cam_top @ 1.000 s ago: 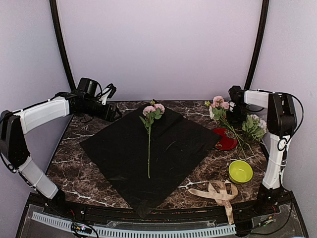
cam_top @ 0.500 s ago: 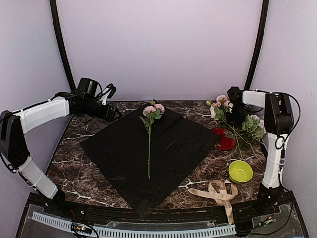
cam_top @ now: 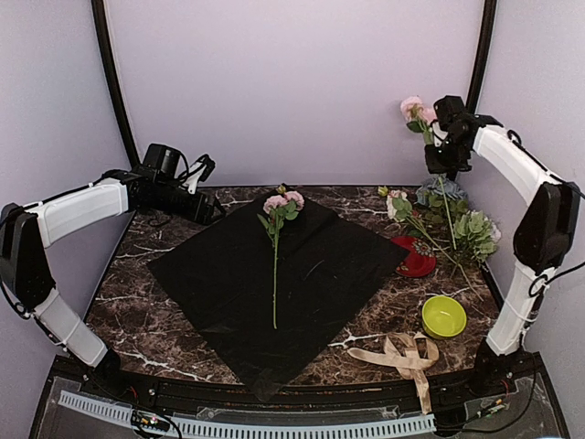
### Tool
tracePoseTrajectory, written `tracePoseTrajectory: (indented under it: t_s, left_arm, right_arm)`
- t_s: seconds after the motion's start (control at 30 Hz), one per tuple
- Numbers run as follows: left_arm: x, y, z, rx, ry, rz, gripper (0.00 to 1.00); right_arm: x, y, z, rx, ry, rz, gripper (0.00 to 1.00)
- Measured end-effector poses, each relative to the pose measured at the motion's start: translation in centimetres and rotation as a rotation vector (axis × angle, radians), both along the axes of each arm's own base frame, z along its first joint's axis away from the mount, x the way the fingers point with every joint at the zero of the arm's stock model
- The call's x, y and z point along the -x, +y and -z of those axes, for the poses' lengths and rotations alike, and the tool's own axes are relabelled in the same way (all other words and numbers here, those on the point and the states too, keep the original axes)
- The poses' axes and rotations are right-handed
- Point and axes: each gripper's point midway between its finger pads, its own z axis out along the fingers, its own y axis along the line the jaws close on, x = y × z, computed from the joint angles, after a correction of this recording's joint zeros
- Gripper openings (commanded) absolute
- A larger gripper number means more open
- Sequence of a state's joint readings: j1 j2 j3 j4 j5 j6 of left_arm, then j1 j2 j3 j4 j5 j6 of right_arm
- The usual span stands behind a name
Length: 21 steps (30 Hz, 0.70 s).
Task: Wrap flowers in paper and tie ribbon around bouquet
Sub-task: Place the fake flower on the flattened wrapping paper.
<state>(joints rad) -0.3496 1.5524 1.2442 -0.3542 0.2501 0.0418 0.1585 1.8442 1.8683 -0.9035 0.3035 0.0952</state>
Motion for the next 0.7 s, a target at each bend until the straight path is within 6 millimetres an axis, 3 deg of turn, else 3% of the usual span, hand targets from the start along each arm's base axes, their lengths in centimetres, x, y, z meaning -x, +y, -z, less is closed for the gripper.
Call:
tracePoseTrajectory:
  t_s: [0.1,0.17,0.27,0.33,0.4,0.43,0.5,0.6,0.7]
  left_arm:
    - [0.0,0.0,0.0,-0.001,0.000,-0.001,0.79]
    - [0.0,0.1,0.0,-0.003,-0.001,-0.003,0.79]
    - [-0.1,0.1,0.0,-0.003,-0.001,-0.004,0.80]
    - [-0.1,0.2,0.0,-0.002,0.000,-0.007,0.82]
    - [-0.1,0.2,0.1,0.000,0.002,-0.010,0.83]
    - [-0.1,0.3,0.1,0.001,0.004,-0.012,0.83]
    - [-0.1,0.3,0.2,0.002,0.006,-0.013,0.83]
    - [-0.1,0.3,0.2,0.002,0.007,-0.014,0.83]
    - [-0.1,0.3,0.2,0.002,0.008,-0.015,0.83]
  right_arm:
    - [0.4,3.6,-5.7,-0.139,-0.148,-0.100,0.00]
    - [1.1,7.7,-9.0,-0.322,-0.269,-0.215,0.00]
    - [3.6,15.9,-11.3,-0.630,-0.361,-0.407,0.00]
    - [5.7,23.6,-11.5,-0.838,-0.346,-0.570,0.00]
    - [7.3,31.0,-9.9,-0.988,-0.267,-0.679,0.00]
    - [7.8,33.6,-8.4,-1.031,-0.222,-0.701,0.00]
    - [9.3,38.7,-3.8,-1.088,-0.086,-0.717,0.00]
    - [10.2,42.2,3.2,-1.102,0.083,-0.645,0.00]
    - [9.8,43.0,9.0,-1.092,0.189,-0.538,0.00]
